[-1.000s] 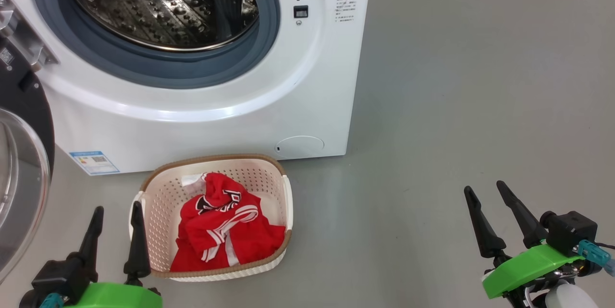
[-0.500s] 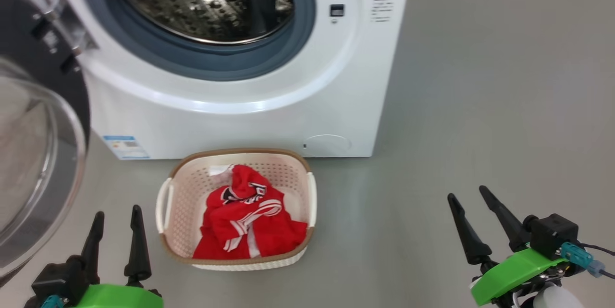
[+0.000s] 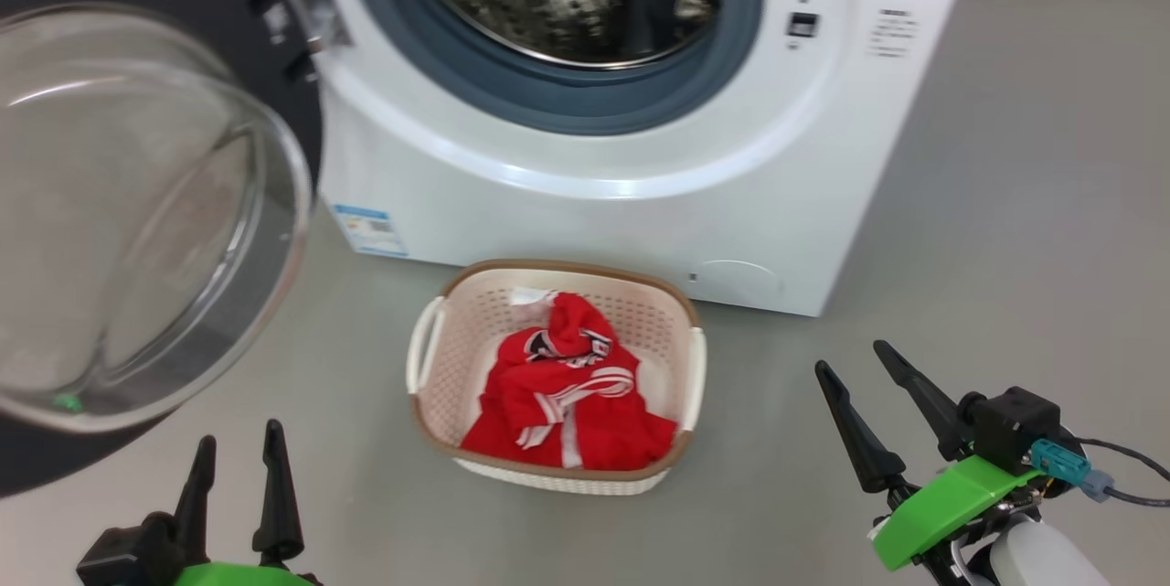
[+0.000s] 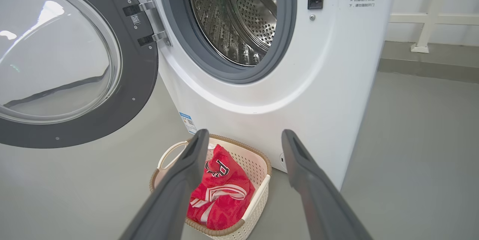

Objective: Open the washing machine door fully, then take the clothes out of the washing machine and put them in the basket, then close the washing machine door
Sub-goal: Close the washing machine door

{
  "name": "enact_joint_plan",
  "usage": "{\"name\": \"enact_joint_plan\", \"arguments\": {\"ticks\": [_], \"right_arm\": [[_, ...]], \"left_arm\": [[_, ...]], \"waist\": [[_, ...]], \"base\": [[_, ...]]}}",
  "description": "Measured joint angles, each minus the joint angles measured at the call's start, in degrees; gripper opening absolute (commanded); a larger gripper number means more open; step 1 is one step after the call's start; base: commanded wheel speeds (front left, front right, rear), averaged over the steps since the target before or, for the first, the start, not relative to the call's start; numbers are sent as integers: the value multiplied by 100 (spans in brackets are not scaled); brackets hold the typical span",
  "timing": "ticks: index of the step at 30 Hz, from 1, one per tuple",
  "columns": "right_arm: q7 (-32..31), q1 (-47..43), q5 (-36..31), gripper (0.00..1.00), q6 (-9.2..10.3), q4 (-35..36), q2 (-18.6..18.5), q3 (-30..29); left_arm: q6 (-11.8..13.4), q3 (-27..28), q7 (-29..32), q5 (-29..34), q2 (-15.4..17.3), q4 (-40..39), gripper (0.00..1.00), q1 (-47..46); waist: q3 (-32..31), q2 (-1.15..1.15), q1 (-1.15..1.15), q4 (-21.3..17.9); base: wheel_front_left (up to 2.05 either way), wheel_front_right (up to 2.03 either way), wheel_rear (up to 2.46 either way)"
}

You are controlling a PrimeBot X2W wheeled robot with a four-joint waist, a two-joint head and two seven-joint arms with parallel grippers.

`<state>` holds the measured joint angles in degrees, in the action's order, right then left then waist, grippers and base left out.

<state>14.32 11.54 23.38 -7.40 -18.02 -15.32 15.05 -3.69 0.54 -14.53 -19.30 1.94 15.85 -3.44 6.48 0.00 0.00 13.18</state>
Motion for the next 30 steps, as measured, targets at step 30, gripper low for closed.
{"name": "enact_joint_plan", "arguments": {"ticks": [30], "right_arm": [[0,142,149,100,0,-186,-83,468]], "left_arm": [[264,-388,0,-324,3,-107,100,490]], "waist": [[-211,0,0,1671]], "base": [[0,0,0]]}}
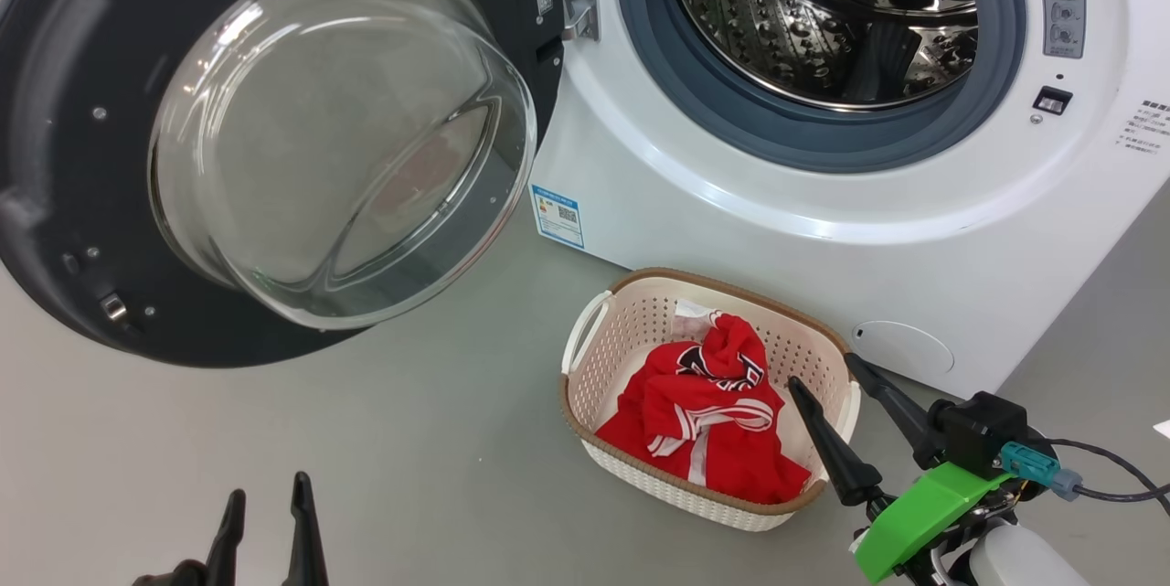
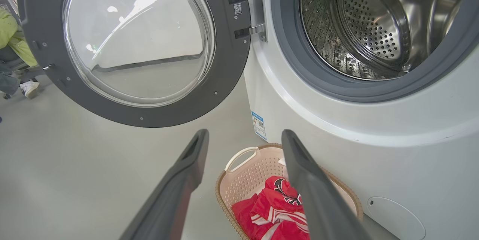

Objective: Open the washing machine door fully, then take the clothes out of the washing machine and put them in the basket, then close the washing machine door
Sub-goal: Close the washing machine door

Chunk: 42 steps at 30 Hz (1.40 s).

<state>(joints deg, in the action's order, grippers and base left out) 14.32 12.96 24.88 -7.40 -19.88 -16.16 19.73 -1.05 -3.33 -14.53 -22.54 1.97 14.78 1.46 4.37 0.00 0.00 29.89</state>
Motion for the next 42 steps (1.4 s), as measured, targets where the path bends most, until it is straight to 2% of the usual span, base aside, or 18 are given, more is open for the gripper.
{"name": "enact_joint_plan", "arguments": {"ticks": [5,6,7,8,12,15,18,21,26,30,33,42], "right_arm": [[0,-1,18,100,0,-13,3,24],[0,-1,18,100,0,-15,5,23],[0,-2,19,100,0,-18,10,18],[0,-3,26,100,0,-18,23,4],[0,-8,47,100,0,-8,62,-46],[0,-29,46,100,0,9,65,-140],[0,-116,46,100,0,23,56,-221],[0,-187,38,100,0,44,66,-226],[0,-191,31,100,0,67,71,-297],[0,-188,-13,100,0,81,74,-348],[0,-174,-14,100,0,83,73,-361],[0,-26,-47,100,0,98,66,-316]], "left_arm": [[30,-26,0,-68,0,-103,98,38],[27,-18,0,-108,0,-157,58,38],[20,3,0,-145,0,-211,24,37],[-3,45,0,-152,-1,-283,0,35],[-134,513,1,-160,-2,-794,0,-103],[-270,969,0,-160,46,-1248,0,-537],[-396,1340,-1,-224,300,-1457,0,-1118],[-450,1740,-9,-735,569,-1365,0,-1741],[-531,2362,233,-1590,1335,-380,0,-3042],[-534,2716,889,-2430,1702,784,0,-4074],[-515,2880,1439,-2814,1992,1673,0,-4615],[-96,2858,3452,-3355,2709,3758,0,-5638]], "waist": [[-50,0,0,-15],[-61,0,0,-20],[-72,0,0,-25],[-83,0,0,-31],[-96,0,0,-94],[-66,0,0,-169],[-43,0,0,-232],[-3,0,0,-288],[111,0,0,-375],[208,0,0,-422],[287,0,0,-448],[507,0,0,-540]], "base": [[0,0,0],[0,0,0],[0,0,0],[0,0,0],[0,0,0],[0,0,0],[0,0,0],[0,0,0],[0,0,0],[0,0,0],[0,0,0],[0,0,0]]}}
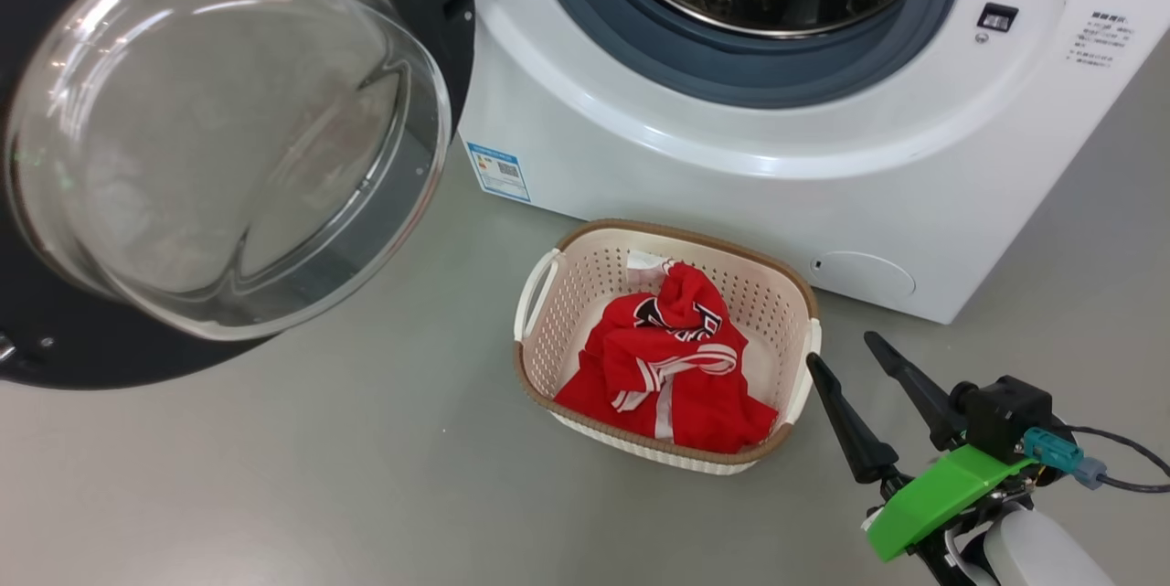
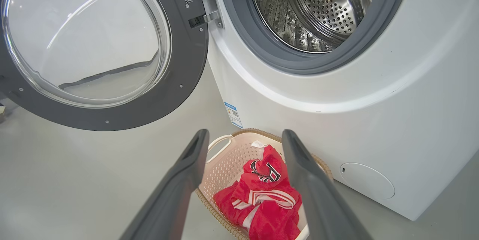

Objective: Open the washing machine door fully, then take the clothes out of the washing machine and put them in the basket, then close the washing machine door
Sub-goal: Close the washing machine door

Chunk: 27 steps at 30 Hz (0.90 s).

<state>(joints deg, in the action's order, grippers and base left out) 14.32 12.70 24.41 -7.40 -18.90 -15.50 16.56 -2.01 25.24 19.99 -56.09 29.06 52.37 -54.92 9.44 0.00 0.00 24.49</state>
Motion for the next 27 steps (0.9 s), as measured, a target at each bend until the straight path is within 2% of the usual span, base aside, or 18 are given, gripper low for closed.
{"name": "enact_joint_plan", "arguments": {"ticks": [2,6,16,22,27], "right_arm": [[0,90,-12,100,0,2,-15,15],[0,138,-12,100,0,0,-40,23],[0,146,-12,100,0,-1,-60,4],[0,145,-12,100,0,-2,-38,-30],[0,142,-12,100,0,-12,18,-31]], "left_arm": [[33,-64,400,-27,149,375,0,-123],[23,-131,777,-100,174,657,0,-227],[-23,-310,1519,-149,282,802,0,-318],[-182,-519,2328,-160,319,532,0,-265],[-349,-710,3140,-385,290,-168,0,94]], "waist": [[83,0,0,-40],[165,0,0,-101],[246,0,0,-172],[186,0,0,-127],[85,0,0,-85]], "base": [[0,0,0],[0,0,0],[0,0,0],[0,0,0],[0,0,0]]}}
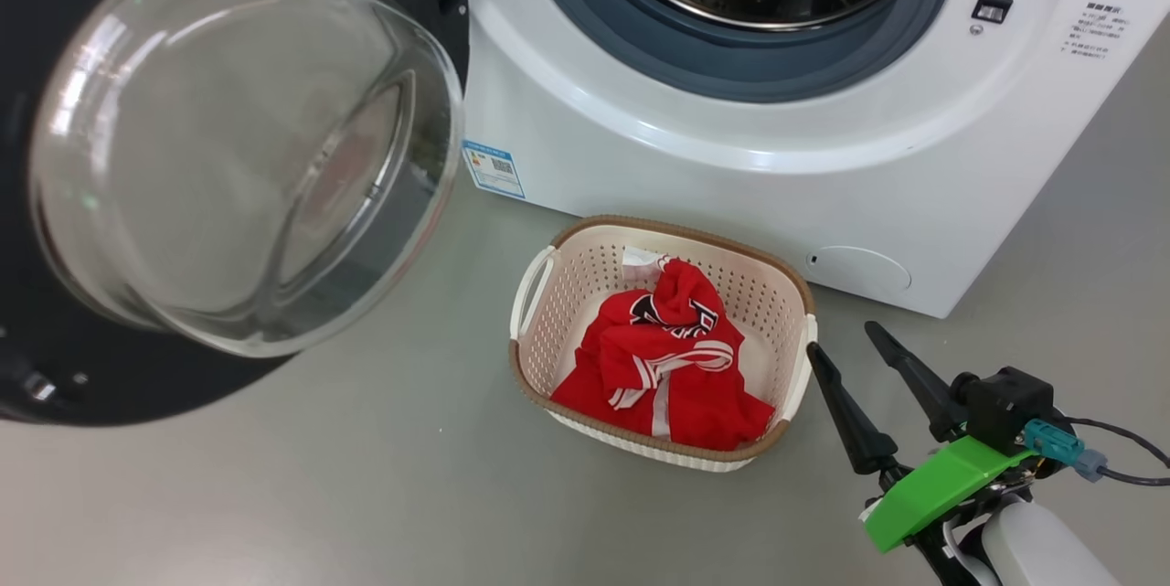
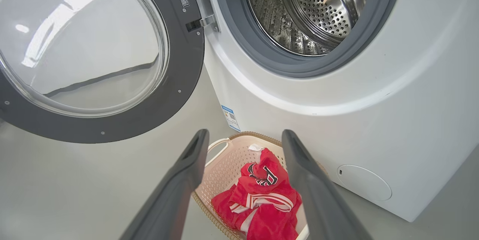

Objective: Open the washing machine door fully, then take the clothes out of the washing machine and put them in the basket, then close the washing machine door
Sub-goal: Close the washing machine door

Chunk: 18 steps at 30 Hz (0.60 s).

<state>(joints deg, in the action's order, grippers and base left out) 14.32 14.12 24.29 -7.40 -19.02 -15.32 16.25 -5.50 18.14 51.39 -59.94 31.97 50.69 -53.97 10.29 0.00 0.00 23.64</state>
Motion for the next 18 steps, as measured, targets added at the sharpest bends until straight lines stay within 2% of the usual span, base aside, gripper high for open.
{"name": "enact_joint_plan", "arguments": {"ticks": [8,18], "right_arm": [[0,-7,0,100,0,-12,96,5],[0,-43,0,100,0,-7,143,16]], "left_arm": [[-136,-240,1255,-662,-377,-1347,0,855],[-137,-533,2098,-1540,-382,-3075,0,1729]], "waist": [[-141,0,0,14],[-227,0,0,-110]], "base": [[0,0,0],[0,0,0]]}}
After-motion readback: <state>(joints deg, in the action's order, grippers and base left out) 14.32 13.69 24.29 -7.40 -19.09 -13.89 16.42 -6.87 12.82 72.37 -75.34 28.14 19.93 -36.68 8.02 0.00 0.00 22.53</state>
